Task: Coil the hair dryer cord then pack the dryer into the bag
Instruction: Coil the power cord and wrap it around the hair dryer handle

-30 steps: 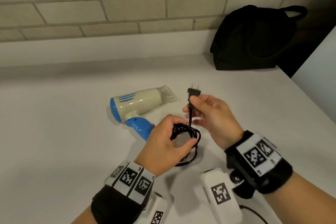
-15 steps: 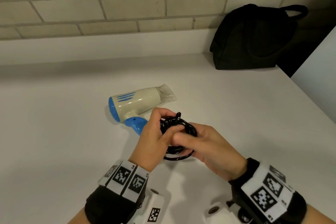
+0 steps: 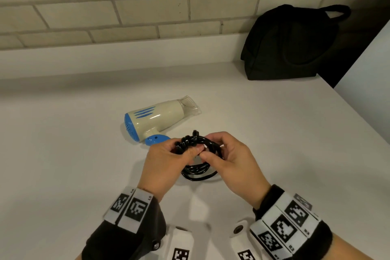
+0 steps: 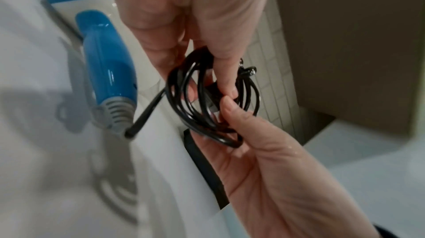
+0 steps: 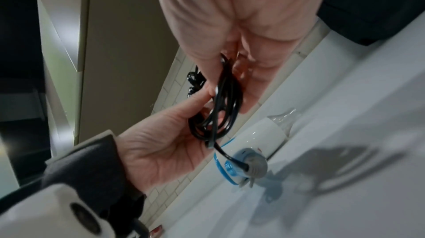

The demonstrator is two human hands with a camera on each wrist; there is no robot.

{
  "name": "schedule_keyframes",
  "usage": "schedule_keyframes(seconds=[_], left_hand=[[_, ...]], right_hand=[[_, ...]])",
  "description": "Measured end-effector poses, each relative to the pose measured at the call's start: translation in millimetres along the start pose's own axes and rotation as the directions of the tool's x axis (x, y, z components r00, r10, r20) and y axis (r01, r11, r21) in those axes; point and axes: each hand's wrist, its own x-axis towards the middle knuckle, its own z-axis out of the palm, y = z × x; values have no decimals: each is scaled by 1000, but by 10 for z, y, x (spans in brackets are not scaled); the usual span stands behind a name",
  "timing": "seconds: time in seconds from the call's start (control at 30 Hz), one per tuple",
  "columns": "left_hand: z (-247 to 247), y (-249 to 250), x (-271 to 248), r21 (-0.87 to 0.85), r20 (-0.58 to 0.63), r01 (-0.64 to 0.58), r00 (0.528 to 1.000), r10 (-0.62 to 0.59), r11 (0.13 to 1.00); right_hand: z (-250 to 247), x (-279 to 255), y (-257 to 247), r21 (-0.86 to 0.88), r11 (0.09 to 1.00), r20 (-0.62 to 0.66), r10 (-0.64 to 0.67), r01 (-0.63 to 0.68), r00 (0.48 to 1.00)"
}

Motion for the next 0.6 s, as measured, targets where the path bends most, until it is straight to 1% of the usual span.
schedule_keyframes(seconds=[0.07,0.17,0.23,0.3,0.37,0.43,0.53,0.6], left_hand=[[-4,0,11,-35,-12,53,999,-53,998],[2,-11,-1,-45,-11,88,996,-89,995],[-4,-12,-9,-68,3,109,994,-109,992],[-3,4,-13,-100,44,128,991,-125,987],[-5,27,-28,-114,80,130,989,-121,985],[-19,54,-36,-151,89,137,988,-124,979],[-51,58,-19,-236,99,181,982,-162,955],[-58,64,-7,-302,140,234,970,-200,924]], right_hand=[[11,12,5,-10,1000,-5,26,-26,1000],[4,10,18,-22,997,12,71,-70,997],[-8,10,21,-8,995,53,103,-103,993],[-15,5,23,8,993,107,115,-116,988],[-22,-3,23,44,991,151,115,-122,982],[-35,-10,16,115,986,194,100,-124,976],[-46,-23,2,200,973,247,61,-113,967],[-41,-29,-13,222,970,265,38,-99,964]])
